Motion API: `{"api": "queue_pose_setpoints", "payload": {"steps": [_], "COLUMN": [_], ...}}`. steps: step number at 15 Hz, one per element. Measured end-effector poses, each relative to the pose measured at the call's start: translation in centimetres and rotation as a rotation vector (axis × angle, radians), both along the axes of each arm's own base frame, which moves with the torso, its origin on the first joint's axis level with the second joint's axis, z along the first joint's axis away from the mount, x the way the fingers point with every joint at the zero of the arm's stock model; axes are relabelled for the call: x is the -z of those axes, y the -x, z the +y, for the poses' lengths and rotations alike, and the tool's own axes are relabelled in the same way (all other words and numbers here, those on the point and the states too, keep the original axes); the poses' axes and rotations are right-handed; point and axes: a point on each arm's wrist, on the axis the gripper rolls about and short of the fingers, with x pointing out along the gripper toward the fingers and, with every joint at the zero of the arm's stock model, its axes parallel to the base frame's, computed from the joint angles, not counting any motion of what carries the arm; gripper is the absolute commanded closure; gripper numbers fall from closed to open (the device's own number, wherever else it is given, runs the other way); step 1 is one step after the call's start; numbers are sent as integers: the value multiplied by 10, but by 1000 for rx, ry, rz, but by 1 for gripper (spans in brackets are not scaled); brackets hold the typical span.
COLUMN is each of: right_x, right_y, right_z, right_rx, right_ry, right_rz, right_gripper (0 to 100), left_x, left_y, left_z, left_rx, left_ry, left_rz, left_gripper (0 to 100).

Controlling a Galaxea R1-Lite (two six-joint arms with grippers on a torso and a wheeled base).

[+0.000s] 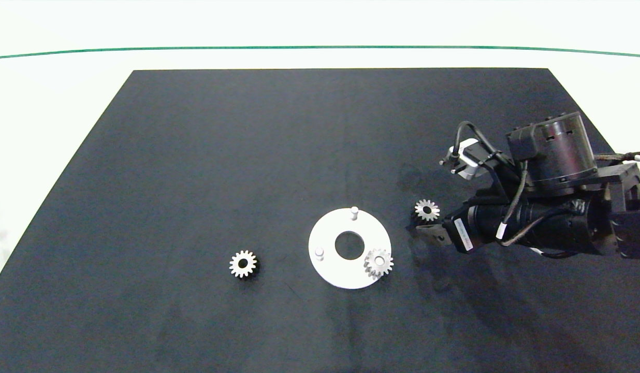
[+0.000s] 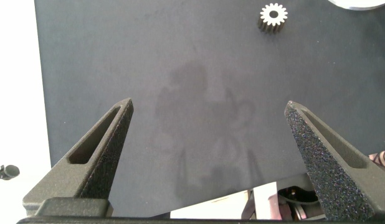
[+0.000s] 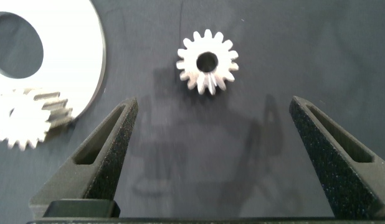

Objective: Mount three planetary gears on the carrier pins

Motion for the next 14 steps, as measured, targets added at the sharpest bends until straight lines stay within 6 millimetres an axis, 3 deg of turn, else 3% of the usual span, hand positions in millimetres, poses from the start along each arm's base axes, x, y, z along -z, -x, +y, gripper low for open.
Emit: {"api": "queue_pose_setpoints", "payload": {"steps": [14], "right_x": [14], "right_y": [-31], "right_z": [12], "right_rx": [0], "right_ry": [-29], "right_rz": [29], "right_gripper": [0], "left_x": [0], "left_y": [-1], "left_z": [0], "left_rx": [2], "left_ry": [0], "left_rz": [0], "left_gripper": [0]}}
